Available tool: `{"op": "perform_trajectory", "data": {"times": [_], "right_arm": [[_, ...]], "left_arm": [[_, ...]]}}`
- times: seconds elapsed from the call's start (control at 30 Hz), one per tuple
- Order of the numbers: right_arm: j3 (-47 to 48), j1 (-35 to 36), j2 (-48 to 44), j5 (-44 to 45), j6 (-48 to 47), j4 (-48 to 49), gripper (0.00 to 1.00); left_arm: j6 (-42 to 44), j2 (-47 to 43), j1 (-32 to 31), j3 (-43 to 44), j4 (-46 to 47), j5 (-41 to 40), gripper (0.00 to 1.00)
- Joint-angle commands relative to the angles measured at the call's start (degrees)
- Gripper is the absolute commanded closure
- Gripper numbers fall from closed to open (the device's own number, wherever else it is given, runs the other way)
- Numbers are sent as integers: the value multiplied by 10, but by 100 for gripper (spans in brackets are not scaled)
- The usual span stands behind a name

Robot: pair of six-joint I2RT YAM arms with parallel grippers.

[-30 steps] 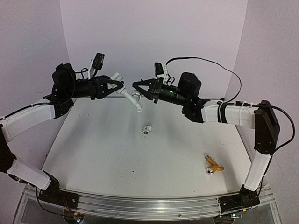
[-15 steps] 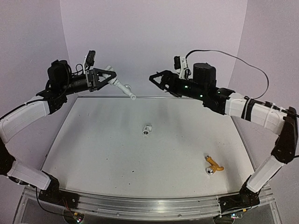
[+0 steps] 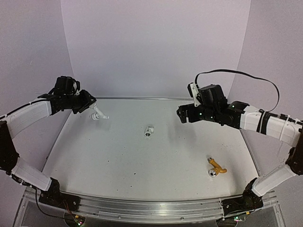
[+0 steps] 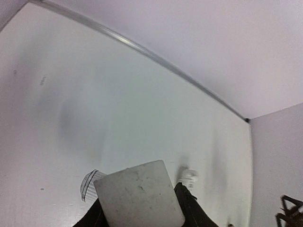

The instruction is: Install the water faucets

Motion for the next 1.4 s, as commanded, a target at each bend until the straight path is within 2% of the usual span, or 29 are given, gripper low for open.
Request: {"op": "perform_trajectory", "data": {"times": [0.0, 0.1, 0.17, 0.3, 0.43, 0.5, 0.67, 0.73, 0.87, 0.93, 1.07, 1.2, 1.37], "right_arm": [[-13, 1, -44, 27, -11, -18, 2], [-14, 1, -46, 28, -11, -18, 2], [-11, 1, -42, 24, -14, -19, 2], [-3, 1, -25, 13, -9, -19, 2], [0, 1, -14, -7, 9, -20, 2], [-3, 1, -9, -28, 29, -20, 2], [8, 1, 37, -83, 68, -25, 2], [8, 1, 51, -104, 71, -29, 2], [20, 1, 90, -151, 64, -42, 2], [39, 1, 119, -166, 65, -60, 2], [58, 1, 169, -188, 75, -64, 2], [97, 1, 238, -185, 120, -64, 2], [214, 6, 383, -180, 223, -62, 3]], "left_arm": [[69, 82, -1, 82, -139, -184, 100], [108, 124, -1, 91, -175, -210, 100], [124, 138, 0, 96, -185, -200, 99], [159, 176, 10, 123, -210, -176, 90], [177, 228, 22, 162, -235, -160, 87], [194, 261, 32, 189, -246, -137, 82], [207, 302, 52, 231, -256, -89, 60], [208, 306, 53, 239, -257, -80, 54], [209, 290, 53, 240, -256, -73, 45], [209, 266, 53, 233, -256, -82, 34], [206, 216, 53, 223, -256, -79, 21], [198, 173, 48, 209, -248, -34, 18], [174, 110, 10, 153, -189, 45, 16]]}}
